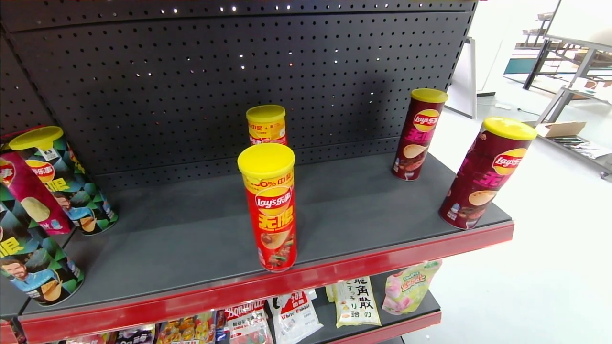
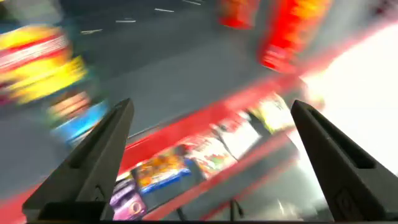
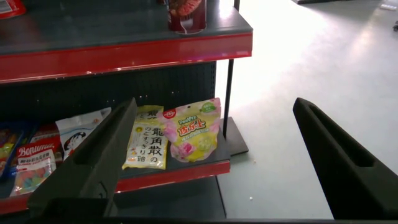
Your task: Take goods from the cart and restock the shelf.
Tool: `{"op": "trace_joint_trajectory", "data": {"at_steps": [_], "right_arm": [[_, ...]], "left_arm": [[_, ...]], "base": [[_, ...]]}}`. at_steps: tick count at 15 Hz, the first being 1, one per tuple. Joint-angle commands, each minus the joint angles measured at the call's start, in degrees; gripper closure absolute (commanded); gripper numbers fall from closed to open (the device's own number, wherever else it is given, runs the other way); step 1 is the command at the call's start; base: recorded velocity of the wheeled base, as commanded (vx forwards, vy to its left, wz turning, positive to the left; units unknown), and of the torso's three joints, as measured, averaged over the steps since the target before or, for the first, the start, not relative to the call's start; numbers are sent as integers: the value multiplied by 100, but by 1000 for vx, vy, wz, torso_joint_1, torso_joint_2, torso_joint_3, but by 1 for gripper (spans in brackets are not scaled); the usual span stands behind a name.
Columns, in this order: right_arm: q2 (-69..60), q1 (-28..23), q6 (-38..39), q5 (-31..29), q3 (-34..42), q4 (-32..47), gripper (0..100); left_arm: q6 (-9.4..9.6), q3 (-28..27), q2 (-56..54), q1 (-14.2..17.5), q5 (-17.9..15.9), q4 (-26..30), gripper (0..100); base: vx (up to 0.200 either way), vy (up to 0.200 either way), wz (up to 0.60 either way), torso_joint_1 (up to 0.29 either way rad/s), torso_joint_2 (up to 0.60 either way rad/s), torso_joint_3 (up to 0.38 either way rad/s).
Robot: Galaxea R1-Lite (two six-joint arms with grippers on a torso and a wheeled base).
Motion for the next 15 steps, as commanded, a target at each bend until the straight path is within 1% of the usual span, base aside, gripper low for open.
{"op": "trace_joint_trajectory", "data": {"at_steps": [1,2,3,4,5,6,10,11,15], "right_arm": [[7,1,-2,1,0,1,0],[7,1,-2,1,0,1,0],[7,1,-2,1,0,1,0],[7,1,-2,1,0,1,0],[7,1,-10,1,0,1,0],[7,1,-2,1,0,1,0],[7,1,-10,1,0,1,0],[7,1,-19,1,0,1,0],[7,1,-28,10,0,1,0]], "left_arm": [[-507,217,-1011,-7,496,117,0],[-481,366,-1389,-7,505,134,0],[-393,402,-1564,2,549,161,0],[-366,402,-1547,11,593,161,0],[-366,437,-1353,204,944,170,0],[-384,507,-1195,406,1103,161,0],[-375,788,-1178,1364,1138,161,0],[-375,859,-1248,1443,1138,161,0],[-349,1096,-1617,1443,1129,161,0]], "base": [[0,0,0,0,0,0],[0,0,0,0,0,0],[0,0,0,0,0,0],[0,0,0,0,0,0],[0,0,0,0,0,0],[0,0,0,0,0,0],[0,0,0,0,0,0],[0,0,600,2,-2,7],[0,0,600,-1,-2,5]]}}
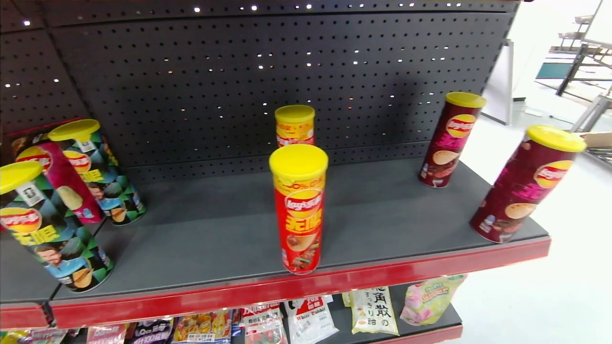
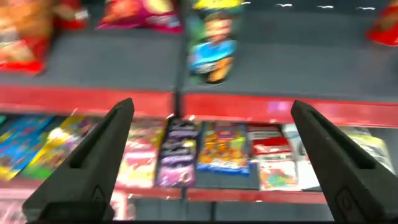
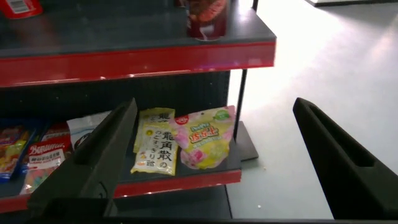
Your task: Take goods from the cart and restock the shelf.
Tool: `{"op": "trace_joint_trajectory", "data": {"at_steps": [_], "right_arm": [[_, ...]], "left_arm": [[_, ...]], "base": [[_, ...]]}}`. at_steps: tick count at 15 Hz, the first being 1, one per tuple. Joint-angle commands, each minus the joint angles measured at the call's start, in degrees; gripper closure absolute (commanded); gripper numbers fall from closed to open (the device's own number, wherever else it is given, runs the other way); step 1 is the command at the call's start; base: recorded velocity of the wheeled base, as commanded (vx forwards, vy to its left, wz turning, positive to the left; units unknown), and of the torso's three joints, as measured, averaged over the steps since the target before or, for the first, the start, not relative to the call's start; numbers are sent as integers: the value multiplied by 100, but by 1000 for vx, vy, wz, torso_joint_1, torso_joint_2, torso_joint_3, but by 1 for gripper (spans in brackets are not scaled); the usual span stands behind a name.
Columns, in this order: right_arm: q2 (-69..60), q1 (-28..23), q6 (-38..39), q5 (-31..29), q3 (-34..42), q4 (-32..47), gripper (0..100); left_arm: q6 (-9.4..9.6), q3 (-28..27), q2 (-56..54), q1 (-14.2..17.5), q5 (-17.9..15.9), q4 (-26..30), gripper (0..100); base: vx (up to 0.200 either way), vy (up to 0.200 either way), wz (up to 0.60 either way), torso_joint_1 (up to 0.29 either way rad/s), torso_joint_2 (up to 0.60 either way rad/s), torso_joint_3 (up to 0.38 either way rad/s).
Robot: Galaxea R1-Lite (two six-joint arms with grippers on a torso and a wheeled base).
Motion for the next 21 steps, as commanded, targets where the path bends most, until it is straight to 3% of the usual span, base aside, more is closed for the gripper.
{"op": "trace_joint_trajectory", "data": {"at_steps": [1,4,6,7,9,10,11,14,15,16,17,18,20,21], "right_arm": [[7,1,-6,2,0,-1,0],[7,1,3,2,0,-1,0],[7,1,3,2,0,-1,0],[7,1,20,2,0,-1,0],[7,1,20,2,0,-1,0],[7,1,12,2,0,-1,0],[7,1,20,2,0,-1,0],[7,1,12,2,0,-1,0],[7,1,12,10,0,-1,0],[7,1,12,10,0,-1,0],[7,1,12,10,-9,-1,0],[7,1,12,10,0,-1,0],[7,1,12,10,0,-1,0],[7,1,20,10,0,-1,0]], "left_arm": [[-1,95,-163,17,-12,-8,0],[-1,218,-216,8,-109,-52,0],[34,350,-216,8,-522,-333,0],[201,490,-216,8,-944,-588,0],[429,798,-216,8,-997,-878,0],[508,991,-216,17,-812,-1010,0],[464,1255,-189,78,-3,-1045,0],[236,1457,-207,166,656,-1045,0],[183,1519,-207,412,902,-1027,0],[78,1563,-154,685,919,-1010,0],[-19,1589,39,1309,902,-1010,0],[-45,1598,48,1449,823,-1027,0],[104,1703,-233,1326,-206,-1203,0],[104,2090,-225,1326,-663,-2047,0]], "base": [[0,0,600,7,2,-2],[0,0,0,0,0,0],[0,0,0,0,0,0],[0,0,0,0,0,0],[0,0,0,0,0,0],[0,0,0,0,0,0],[0,0,0,0,0,0],[0,0,0,0,0,0],[0,0,0,0,0,0],[0,0,0,0,0,0],[0,0,0,0,0,0],[0,0,0,0,0,0],[0,0,0,0,0,0],[0,0,0,0,0,0]]}}
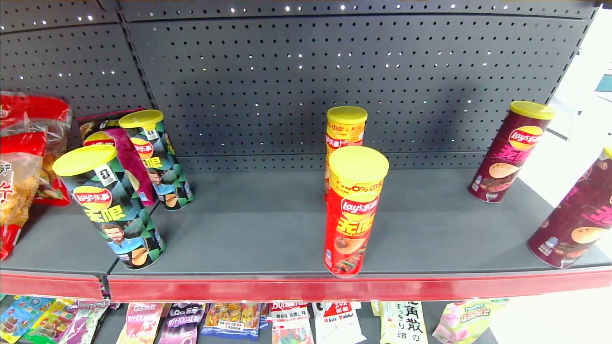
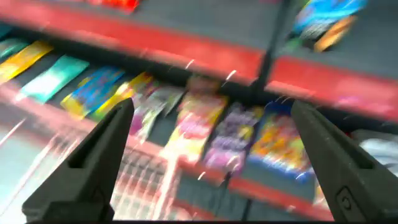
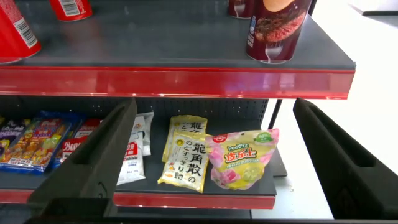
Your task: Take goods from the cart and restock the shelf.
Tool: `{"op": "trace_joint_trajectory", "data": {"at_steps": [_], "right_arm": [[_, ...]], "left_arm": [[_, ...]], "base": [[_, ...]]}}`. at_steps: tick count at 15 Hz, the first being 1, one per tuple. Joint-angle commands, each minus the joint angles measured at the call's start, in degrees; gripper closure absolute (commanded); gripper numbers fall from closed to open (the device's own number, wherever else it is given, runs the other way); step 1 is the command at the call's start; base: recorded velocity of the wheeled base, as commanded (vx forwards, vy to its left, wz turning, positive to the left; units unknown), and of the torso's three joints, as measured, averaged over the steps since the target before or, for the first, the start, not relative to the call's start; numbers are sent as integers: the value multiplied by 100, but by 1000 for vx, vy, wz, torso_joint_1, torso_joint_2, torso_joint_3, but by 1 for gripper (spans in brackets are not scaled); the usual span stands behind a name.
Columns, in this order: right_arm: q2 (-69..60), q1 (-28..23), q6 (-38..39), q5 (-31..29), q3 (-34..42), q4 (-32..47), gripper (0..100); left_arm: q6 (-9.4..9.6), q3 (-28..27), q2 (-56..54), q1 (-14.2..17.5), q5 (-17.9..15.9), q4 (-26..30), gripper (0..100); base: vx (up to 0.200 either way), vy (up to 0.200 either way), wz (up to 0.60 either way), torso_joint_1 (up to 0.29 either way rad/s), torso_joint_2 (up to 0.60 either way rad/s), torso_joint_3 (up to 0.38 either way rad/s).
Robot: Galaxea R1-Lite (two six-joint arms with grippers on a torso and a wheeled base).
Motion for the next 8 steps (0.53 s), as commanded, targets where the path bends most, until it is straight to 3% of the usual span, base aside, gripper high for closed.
{"op": "trace_joint_trajectory", "data": {"at_steps": [1,2,3,4,5,6,8], "right_arm": [[7,1,2,2,0,-1,0],[7,1,-7,2,0,-1,0],[7,1,-7,2,0,-1,0],[7,1,-7,2,0,-1,0],[7,1,-7,2,0,-1,0],[7,1,-7,11,-9,-1,0],[7,1,2,2,0,-1,0]], "left_arm": [[66,700,-64,-6,-873,-1532,0],[110,700,-64,-6,-1488,-1348,0],[207,700,-64,-6,-1655,-1295,0],[277,700,-64,-6,-1664,-1286,0],[251,700,-64,-6,-1567,-1163,0],[119,691,-55,3,-1234,-996,0],[119,700,-64,3,-1102,-1049,0]], "base": [[0,0,0,0,0,0],[0,0,0,0,0,0],[0,0,0,0,0,0],[0,0,0,0,0,0],[0,0,0,0,0,0],[0,0,0,0,0,0],[0,0,0,0,0,0]]}}
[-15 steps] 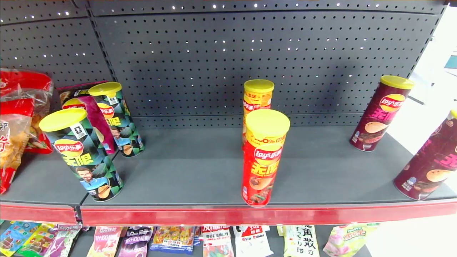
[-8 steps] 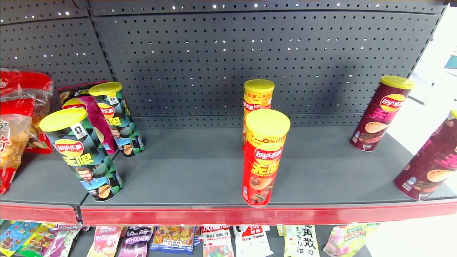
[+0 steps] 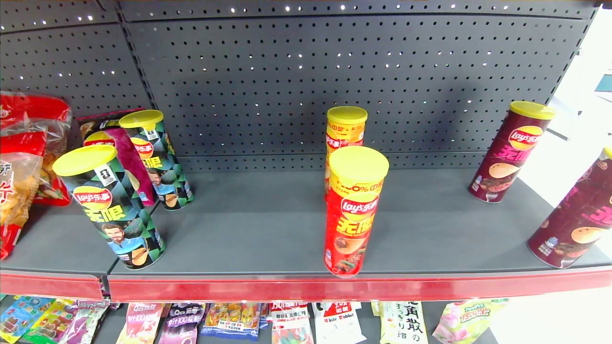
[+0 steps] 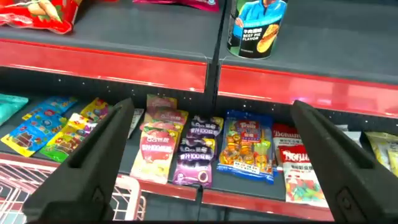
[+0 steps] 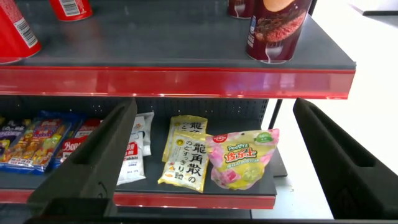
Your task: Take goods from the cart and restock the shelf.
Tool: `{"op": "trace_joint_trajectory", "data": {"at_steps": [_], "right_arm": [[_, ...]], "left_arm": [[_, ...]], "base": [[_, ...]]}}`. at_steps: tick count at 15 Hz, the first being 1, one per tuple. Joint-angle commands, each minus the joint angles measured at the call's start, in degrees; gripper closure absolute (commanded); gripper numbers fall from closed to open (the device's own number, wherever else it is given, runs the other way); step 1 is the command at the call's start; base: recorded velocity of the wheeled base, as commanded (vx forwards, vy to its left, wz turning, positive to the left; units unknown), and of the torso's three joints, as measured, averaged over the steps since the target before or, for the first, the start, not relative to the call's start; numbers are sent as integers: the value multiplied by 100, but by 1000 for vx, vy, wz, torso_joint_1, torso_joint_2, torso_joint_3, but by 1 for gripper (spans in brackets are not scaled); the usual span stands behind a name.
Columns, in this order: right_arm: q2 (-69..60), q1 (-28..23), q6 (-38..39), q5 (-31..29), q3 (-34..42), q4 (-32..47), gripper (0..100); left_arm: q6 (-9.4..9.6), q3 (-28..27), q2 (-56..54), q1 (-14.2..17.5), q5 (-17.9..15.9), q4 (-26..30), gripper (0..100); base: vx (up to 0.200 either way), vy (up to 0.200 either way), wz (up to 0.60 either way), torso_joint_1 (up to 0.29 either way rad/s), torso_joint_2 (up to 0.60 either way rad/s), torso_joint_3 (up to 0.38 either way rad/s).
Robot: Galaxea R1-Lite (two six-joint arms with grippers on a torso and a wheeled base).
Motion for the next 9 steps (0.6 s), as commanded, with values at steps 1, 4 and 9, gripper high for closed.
{"op": "trace_joint_trajectory", "data": {"at_steps": [1,4,9], "right_arm": [[7,1,-24,8,0,-1,0],[7,1,-7,105,-26,-106,0],[1765,907,389,852,-2118,-177,0]], "left_arm": [[14,7,18,5,0,1,0],[137,7,9,5,-44,1,0],[163,7,9,5,-53,9,0]], "base": [[0,0,0,0,0,0],[0,0,0,0,0,0],[0,0,0,0,0,0]]}}
